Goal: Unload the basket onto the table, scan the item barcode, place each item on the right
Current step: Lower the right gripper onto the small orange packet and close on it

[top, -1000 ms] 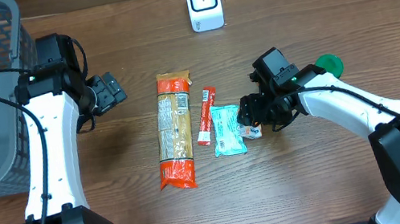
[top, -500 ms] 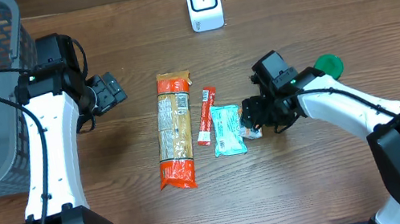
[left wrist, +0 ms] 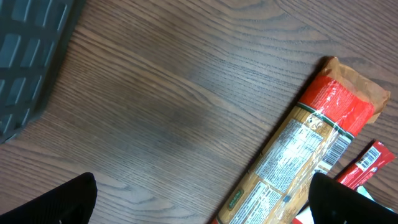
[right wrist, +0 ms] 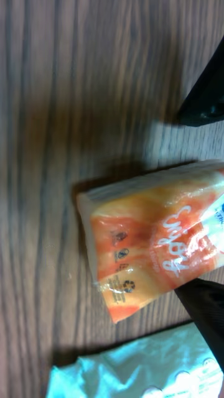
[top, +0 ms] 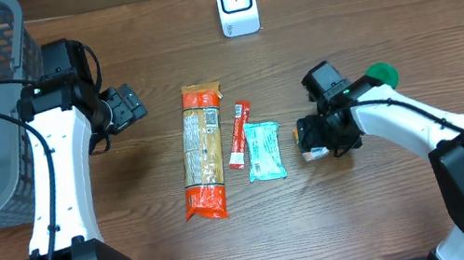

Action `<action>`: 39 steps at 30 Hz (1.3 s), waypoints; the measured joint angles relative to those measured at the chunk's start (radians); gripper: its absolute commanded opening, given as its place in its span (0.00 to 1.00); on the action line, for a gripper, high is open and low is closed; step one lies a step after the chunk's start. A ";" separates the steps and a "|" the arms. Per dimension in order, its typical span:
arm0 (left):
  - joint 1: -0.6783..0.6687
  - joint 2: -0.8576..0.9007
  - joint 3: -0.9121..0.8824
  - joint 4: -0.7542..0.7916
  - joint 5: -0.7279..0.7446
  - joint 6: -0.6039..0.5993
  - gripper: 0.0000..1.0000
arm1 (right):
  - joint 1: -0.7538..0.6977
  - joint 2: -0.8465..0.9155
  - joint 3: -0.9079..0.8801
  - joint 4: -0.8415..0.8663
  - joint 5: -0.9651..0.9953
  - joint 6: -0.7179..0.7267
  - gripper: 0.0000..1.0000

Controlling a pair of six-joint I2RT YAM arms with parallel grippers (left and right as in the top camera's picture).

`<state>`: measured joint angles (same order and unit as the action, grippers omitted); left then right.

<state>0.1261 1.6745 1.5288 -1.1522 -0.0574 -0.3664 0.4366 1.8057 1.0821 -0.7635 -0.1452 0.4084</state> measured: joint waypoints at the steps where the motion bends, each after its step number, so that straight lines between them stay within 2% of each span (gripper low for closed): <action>1: 0.000 0.000 0.000 0.000 0.000 0.000 1.00 | -0.006 0.000 0.011 -0.015 -0.011 -0.018 0.80; 7: 0.000 0.000 0.000 0.000 0.000 0.000 1.00 | -0.010 0.001 0.114 -0.078 -0.058 -0.095 0.83; 10: 0.000 0.000 0.000 0.000 0.000 0.000 1.00 | -0.010 0.001 0.133 -0.090 -0.051 -0.144 0.68; 13: 0.000 0.000 0.000 0.000 0.000 0.000 1.00 | -0.009 0.001 0.133 -0.125 -0.003 -0.171 0.58; 16: 0.000 0.000 0.000 0.000 0.000 0.000 1.00 | -0.009 0.001 0.133 -0.133 0.046 -0.185 0.56; 19: 0.000 0.000 0.000 0.000 0.000 0.000 1.00 | -0.009 0.001 0.133 -0.136 0.071 -0.193 0.45; 39: 0.000 0.000 0.000 0.000 0.000 0.000 1.00 | -0.009 0.001 0.093 -0.074 0.000 -0.199 0.41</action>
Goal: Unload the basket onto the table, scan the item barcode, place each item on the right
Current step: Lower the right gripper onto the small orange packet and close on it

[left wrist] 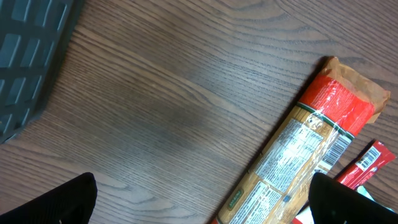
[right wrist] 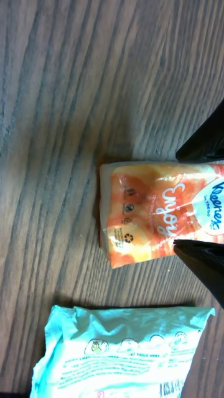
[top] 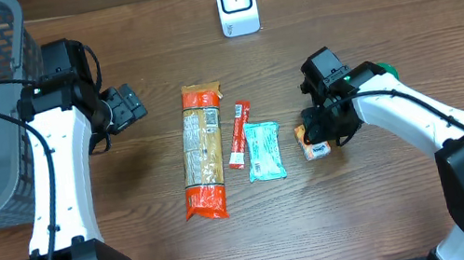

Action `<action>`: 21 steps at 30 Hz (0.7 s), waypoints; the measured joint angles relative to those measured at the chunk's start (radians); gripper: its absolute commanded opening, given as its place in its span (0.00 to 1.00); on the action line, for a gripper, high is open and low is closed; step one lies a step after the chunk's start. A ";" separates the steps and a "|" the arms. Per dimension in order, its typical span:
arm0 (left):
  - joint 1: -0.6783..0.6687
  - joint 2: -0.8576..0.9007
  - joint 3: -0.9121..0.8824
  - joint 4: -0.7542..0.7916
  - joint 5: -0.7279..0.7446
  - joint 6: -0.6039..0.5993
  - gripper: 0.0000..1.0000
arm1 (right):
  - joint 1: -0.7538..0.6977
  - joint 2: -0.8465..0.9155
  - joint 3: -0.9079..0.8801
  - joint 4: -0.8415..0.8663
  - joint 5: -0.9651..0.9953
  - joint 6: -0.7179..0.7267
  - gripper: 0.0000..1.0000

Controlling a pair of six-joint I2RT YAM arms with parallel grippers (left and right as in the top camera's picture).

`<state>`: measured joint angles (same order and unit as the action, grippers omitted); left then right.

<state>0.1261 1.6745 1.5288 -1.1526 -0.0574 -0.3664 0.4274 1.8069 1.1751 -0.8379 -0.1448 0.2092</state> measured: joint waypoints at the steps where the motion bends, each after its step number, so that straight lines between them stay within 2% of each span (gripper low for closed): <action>1: 0.000 0.000 0.000 0.000 0.000 0.000 1.00 | 0.000 0.000 0.000 0.000 -0.002 0.000 0.41; 8: 0.000 0.000 0.000 0.000 0.000 0.000 1.00 | 0.000 0.000 -0.001 -0.003 0.006 0.000 0.38; 21: 0.000 0.000 0.000 0.000 0.000 0.000 1.00 | 0.000 0.000 -0.090 0.090 0.017 0.001 0.22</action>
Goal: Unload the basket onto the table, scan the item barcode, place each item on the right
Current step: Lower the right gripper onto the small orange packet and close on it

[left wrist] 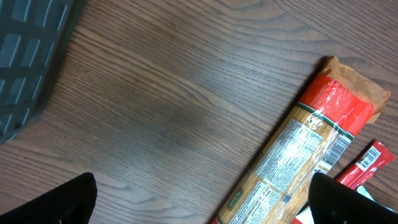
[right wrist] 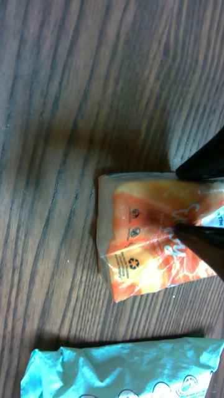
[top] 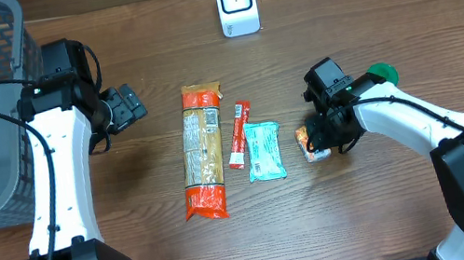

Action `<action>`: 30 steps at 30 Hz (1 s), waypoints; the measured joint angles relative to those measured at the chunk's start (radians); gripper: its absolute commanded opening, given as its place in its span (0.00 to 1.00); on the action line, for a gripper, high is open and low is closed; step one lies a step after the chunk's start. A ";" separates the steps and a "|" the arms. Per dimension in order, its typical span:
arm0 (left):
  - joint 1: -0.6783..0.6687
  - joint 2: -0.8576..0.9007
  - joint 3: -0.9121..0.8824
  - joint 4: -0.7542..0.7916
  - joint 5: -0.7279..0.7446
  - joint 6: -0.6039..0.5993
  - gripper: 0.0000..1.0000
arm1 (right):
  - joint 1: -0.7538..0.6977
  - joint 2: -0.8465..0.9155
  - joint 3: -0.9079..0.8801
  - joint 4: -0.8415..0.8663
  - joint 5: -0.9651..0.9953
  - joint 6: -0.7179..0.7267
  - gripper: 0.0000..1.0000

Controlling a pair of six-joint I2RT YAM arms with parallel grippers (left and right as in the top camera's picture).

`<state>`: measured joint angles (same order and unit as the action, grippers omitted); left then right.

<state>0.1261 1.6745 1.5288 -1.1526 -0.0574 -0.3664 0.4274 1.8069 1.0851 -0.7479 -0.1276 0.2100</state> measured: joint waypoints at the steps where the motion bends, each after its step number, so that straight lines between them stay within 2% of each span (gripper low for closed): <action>1: 0.000 0.000 0.000 0.000 0.000 0.000 1.00 | 0.000 0.000 -0.002 0.003 -0.001 0.000 0.20; 9: 0.000 0.000 0.000 0.000 0.000 0.000 1.00 | 0.000 0.000 -0.008 0.036 -0.014 0.000 0.24; 24: 0.000 0.000 0.000 0.000 0.000 0.000 1.00 | 0.000 0.000 -0.012 0.059 -0.022 0.000 0.21; 25: 0.000 0.000 0.000 0.000 0.000 0.000 1.00 | 0.000 0.000 -0.012 0.059 -0.023 0.001 0.20; 29: 0.000 0.000 0.000 0.000 0.000 0.000 1.00 | 0.000 0.000 -0.012 0.061 -0.032 0.002 0.04; 30: 0.000 0.000 0.000 0.000 0.000 0.000 1.00 | 0.000 0.000 -0.012 0.067 -0.035 0.002 0.04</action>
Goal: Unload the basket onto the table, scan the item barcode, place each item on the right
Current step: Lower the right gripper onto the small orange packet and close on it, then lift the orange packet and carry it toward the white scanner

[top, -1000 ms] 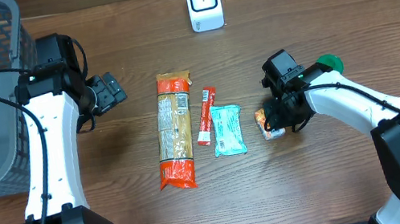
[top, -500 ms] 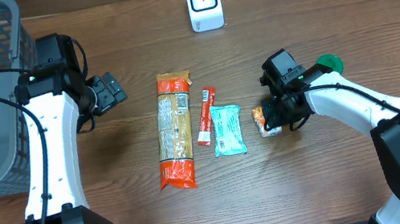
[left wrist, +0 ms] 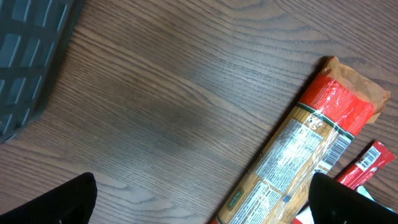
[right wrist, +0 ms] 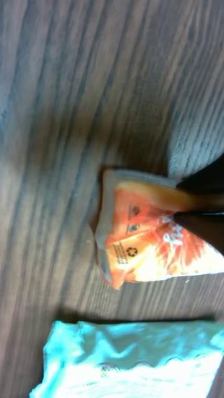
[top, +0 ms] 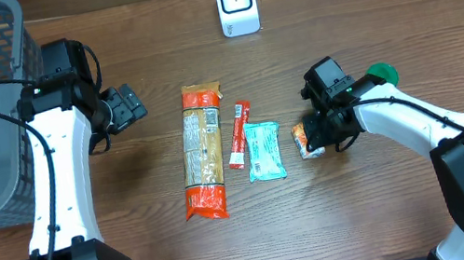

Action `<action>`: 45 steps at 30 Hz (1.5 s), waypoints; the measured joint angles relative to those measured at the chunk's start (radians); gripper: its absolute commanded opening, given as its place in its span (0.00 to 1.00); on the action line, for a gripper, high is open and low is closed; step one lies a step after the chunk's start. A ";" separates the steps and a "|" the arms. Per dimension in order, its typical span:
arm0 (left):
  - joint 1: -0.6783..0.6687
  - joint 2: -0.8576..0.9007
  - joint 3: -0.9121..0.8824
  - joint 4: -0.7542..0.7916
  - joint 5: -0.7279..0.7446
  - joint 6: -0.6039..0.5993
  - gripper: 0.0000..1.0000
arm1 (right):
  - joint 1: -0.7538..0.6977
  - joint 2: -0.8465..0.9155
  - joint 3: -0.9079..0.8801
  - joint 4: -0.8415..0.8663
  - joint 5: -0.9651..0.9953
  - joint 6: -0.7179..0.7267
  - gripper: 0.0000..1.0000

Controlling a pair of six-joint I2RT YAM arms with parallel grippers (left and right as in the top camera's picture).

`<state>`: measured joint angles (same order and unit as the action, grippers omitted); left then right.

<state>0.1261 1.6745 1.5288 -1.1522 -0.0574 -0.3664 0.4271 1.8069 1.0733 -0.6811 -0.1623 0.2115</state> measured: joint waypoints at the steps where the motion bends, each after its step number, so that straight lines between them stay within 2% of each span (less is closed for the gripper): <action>1: 0.000 0.000 0.000 0.000 0.000 0.000 1.00 | 0.000 0.000 0.000 0.006 -0.004 0.002 0.04; 5: 0.000 0.000 0.000 0.000 0.000 0.000 1.00 | 0.000 0.000 0.000 0.004 -0.010 0.002 0.04; 9: 0.000 0.000 0.000 0.000 0.000 0.000 1.00 | 0.000 0.000 0.040 -0.091 -0.019 0.002 0.04; 17: 0.000 0.000 0.000 0.000 0.000 0.000 1.00 | 0.010 -0.044 0.271 -0.249 -0.039 0.002 0.04; 25: 0.000 0.000 0.000 0.000 0.000 0.000 1.00 | 0.040 -0.185 0.389 -0.234 -0.060 0.000 0.04; 38: 0.000 0.000 0.000 0.000 0.000 0.000 1.00 | 0.040 -0.192 0.406 -0.238 -0.068 -0.002 0.03; 45: 0.000 0.000 0.000 0.000 0.000 0.000 1.00 | 0.040 -0.188 0.600 -0.346 -0.031 0.004 0.03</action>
<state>0.1261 1.6745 1.5288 -1.1522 -0.0574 -0.3664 0.4671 1.6192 1.6737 -1.0271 -0.1932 0.2157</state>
